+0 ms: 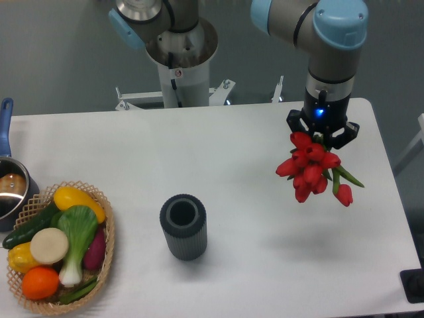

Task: Place the flowers on the table
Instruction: 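Lower the held red tulips toward the table beside the grey vase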

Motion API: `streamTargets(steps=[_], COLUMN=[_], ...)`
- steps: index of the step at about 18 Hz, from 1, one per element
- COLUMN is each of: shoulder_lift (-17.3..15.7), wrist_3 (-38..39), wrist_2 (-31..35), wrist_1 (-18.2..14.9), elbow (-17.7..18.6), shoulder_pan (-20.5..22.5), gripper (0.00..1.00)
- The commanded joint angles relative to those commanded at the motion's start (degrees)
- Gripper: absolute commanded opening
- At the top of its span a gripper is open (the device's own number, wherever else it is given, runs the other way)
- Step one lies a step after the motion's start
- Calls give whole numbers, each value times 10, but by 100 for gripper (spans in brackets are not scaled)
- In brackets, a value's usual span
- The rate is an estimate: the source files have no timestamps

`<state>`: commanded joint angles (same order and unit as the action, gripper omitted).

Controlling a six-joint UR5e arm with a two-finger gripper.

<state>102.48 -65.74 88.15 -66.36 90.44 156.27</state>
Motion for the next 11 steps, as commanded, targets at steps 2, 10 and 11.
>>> streamTargets(steps=[2,10,11], shoulder_lift=[9,62,65], wrist_3=[-1,3,3], wrist_2=[-3,5,4], wrist_1=[4,18,18], elbow=[4,13,15], shoulder_pan=[-5,-35,-38], gripper=[5,21,34])
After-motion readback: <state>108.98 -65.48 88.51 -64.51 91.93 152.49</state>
